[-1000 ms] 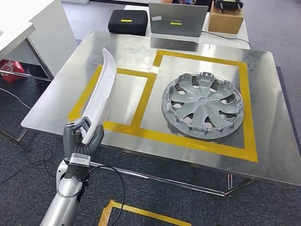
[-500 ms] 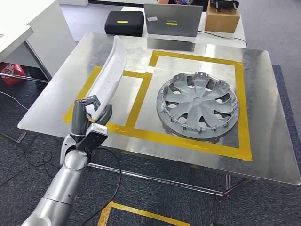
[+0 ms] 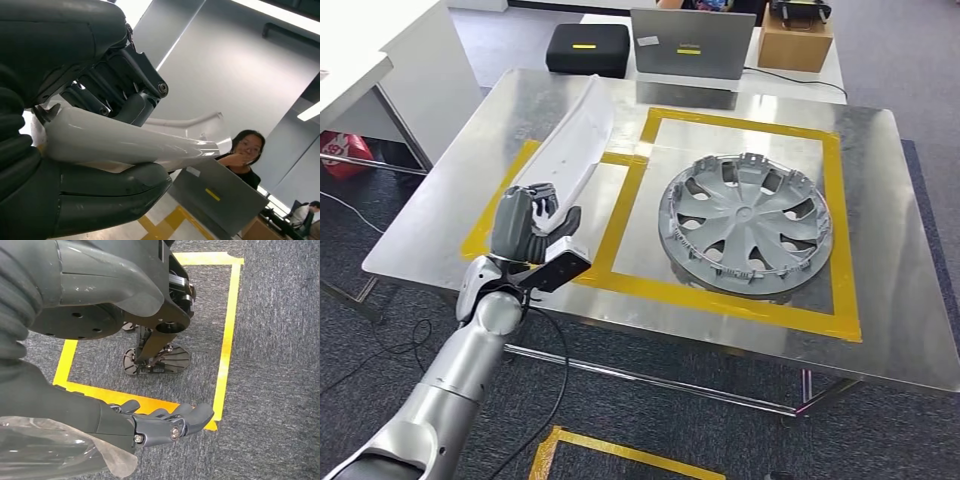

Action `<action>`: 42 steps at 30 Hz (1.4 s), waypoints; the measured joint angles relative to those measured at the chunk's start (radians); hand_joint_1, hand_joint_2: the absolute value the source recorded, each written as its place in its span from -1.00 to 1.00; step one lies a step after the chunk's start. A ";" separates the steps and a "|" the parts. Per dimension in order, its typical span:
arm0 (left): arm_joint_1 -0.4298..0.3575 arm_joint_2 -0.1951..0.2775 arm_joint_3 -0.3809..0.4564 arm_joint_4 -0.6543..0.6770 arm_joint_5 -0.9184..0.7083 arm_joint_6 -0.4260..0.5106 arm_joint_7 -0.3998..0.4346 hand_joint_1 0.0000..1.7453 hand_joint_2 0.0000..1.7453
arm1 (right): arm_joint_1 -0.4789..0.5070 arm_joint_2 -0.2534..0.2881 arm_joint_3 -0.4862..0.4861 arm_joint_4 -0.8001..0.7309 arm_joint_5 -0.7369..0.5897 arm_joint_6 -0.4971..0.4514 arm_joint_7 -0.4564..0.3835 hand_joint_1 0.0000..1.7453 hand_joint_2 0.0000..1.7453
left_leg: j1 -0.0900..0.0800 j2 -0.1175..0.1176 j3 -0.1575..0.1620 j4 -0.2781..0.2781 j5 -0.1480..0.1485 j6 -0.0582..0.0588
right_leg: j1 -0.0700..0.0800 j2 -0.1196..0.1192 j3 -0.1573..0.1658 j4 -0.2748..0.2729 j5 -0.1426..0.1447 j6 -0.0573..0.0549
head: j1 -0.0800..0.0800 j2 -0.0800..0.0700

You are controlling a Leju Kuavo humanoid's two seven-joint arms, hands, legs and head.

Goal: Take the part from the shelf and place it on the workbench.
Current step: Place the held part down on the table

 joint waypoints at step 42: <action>-0.269 -0.025 -0.138 0.602 -0.640 -0.139 0.465 1.00 1.00 | 0.006 -0.005 -0.004 0.010 -0.021 0.011 0.011 -1.00 1.00 | -0.001 0.000 -0.001 0.001 -0.002 0.002 | -0.001 0.000 0.000 0.000 0.000 0.001 | 0.000 0.000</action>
